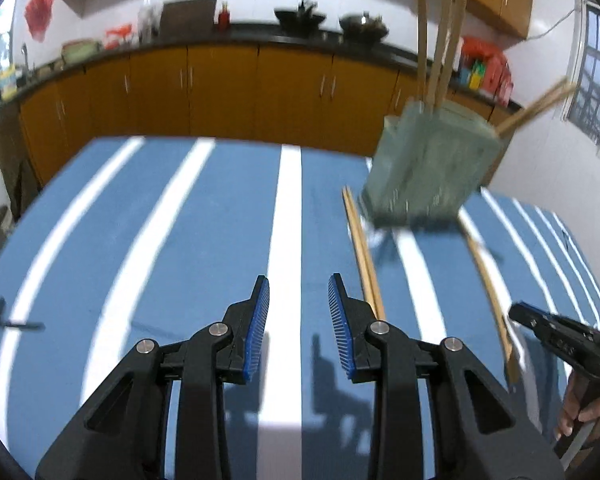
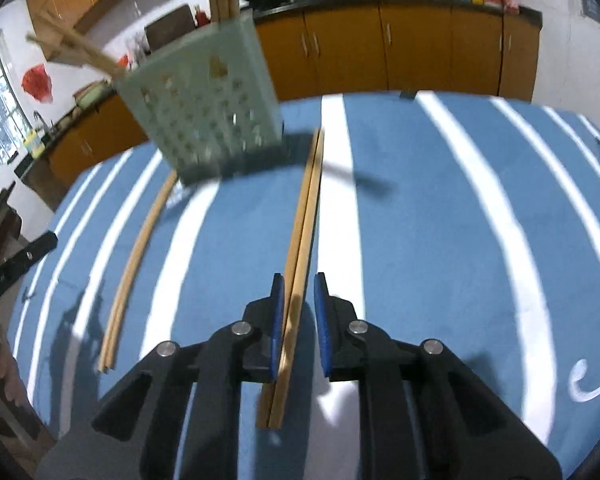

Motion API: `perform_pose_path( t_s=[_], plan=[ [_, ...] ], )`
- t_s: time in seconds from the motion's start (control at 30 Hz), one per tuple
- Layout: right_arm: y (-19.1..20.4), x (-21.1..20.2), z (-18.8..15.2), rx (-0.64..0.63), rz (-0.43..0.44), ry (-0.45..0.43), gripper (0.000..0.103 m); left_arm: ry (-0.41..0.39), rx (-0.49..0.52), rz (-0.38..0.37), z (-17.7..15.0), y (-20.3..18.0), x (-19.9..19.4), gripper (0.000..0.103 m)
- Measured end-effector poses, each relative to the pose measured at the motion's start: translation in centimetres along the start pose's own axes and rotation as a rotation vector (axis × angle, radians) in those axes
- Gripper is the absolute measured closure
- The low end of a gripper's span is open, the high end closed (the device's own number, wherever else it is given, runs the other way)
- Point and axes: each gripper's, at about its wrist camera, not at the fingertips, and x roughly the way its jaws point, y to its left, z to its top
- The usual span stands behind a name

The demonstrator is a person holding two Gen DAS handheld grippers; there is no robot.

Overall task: Organize utensils
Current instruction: 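Open both tools to release the chopsticks into the holder, then close the left tool on a bamboo chopstick while the right tool grasps another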

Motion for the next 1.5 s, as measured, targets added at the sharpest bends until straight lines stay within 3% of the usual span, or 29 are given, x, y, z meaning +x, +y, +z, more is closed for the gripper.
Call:
perform_pose_path(
  t_s=[0.43,0.57,0.73,0.9,1.43,1.5],
  plan=[
    [0.1,0.5,0.5,-0.024,-0.044,0.005,0.091,0.073,0.009,-0.049,-2.0,-0.8,1.8,0.071],
    [0.4,0.6,0.3,-0.051,-0.095,-0.008,0.094,0.088,0.013,-0.075,-2.5,-1.5,2.1,0.071],
    [-2.1,0.3,0.8,0.056,-0.142,-0.030,0.095,0.098,0.024,-0.105,-2.9,-2.3,2.2,0.073],
    [-2.6,0.2,0.7,0.044,-0.146,-0.033,0.095,0.120,0.054,-0.126,-3.3,-3.3,2.8,0.079],
    [-1.1,0.3,0.3,-0.022,-0.119,-0.025,0.091,0.121,0.146,-0.032,-3.3,-5.4,4.0,0.083],
    [-0.8,0.3,0.3,-0.036,-0.126,-0.027,0.092,0.114,0.151,-0.012,-3.3,-5.4,4.0,0.091]
  ],
)
